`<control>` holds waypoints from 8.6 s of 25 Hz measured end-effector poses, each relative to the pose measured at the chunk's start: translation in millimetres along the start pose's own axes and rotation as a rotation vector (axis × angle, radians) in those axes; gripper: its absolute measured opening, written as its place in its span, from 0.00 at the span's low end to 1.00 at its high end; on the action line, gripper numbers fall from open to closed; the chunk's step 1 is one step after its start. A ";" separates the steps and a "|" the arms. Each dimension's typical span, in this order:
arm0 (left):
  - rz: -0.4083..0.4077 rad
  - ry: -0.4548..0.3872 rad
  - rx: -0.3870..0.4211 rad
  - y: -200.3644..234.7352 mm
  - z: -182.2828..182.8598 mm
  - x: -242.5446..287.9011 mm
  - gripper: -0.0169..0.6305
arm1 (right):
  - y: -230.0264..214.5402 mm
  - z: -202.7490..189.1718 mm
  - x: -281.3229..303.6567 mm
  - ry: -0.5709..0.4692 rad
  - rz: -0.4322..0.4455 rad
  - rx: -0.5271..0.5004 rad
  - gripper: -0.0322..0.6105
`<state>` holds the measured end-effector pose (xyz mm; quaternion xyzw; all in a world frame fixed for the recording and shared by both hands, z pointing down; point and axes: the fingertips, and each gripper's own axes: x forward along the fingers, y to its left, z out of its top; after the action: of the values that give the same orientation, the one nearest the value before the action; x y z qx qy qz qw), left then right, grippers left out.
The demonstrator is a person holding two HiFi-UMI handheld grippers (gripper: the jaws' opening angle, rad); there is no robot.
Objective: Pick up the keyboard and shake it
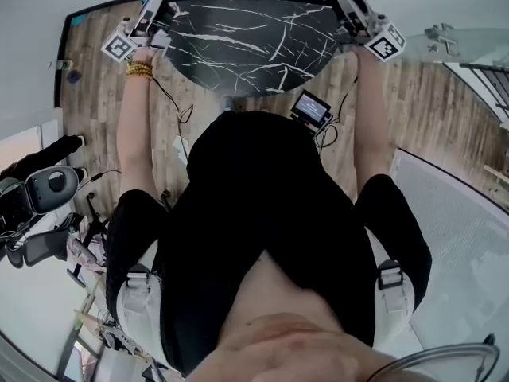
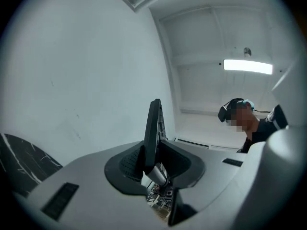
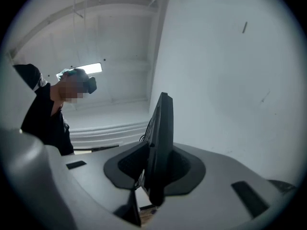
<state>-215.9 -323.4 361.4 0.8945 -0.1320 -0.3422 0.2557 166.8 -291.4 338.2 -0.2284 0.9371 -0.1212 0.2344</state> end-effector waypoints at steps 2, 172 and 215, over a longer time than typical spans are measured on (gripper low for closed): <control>-0.070 -0.007 0.029 -9.0 7.9 5.5 0.17 | 12.4 14.8 2.6 -0.002 0.053 -0.059 0.21; 1.248 0.043 -0.516 79.0 -362.2 -305.7 0.27 | -11.7 -409.4 -286.9 0.228 -1.095 0.901 0.35; 1.144 0.577 0.685 25.0 -322.7 -121.8 0.12 | 25.4 -333.3 -118.3 0.602 -0.847 -0.212 0.31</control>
<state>-87.1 -175.7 646.3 0.7699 -0.6063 0.1551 0.1247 85.4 -172.0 662.0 -0.5646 0.7956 -0.1701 -0.1390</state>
